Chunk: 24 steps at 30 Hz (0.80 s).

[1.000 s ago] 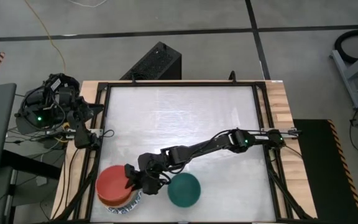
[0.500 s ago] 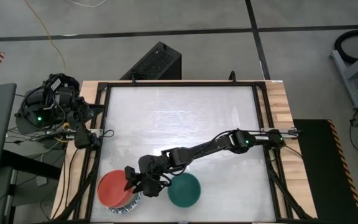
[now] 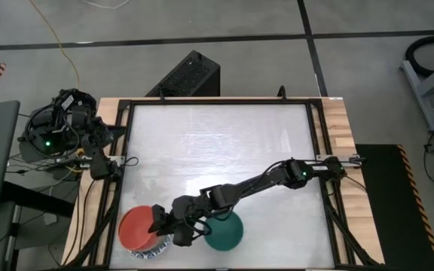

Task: Nest bowls inside each other
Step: Stack the red bowl into the orange bowl

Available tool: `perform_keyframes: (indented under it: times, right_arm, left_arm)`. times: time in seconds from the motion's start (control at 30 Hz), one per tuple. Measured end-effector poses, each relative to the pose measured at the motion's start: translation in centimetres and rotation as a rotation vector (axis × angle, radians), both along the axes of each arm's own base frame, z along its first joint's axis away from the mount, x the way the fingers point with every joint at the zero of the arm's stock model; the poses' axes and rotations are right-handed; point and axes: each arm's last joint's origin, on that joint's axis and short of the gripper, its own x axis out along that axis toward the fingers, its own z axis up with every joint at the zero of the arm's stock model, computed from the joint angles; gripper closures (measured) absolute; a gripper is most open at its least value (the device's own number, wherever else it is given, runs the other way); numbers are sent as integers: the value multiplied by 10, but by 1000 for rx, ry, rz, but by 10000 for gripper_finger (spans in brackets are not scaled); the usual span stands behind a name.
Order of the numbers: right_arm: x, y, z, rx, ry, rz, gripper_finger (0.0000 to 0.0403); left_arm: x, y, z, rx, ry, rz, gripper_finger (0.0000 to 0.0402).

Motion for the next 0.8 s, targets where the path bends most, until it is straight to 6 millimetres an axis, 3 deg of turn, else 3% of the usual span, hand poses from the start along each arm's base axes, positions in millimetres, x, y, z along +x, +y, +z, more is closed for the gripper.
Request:
perform_keyframes:
  times: [0.43,0.8]
  right_arm:
    - [1,1,-7,80,67,-21,261]
    - [2,-1,-13,103,121,-29,271]
  left_arm:
    - [0,-1,0,10,-7,17,253]
    - [2,-6,0,29,-8,27,253]
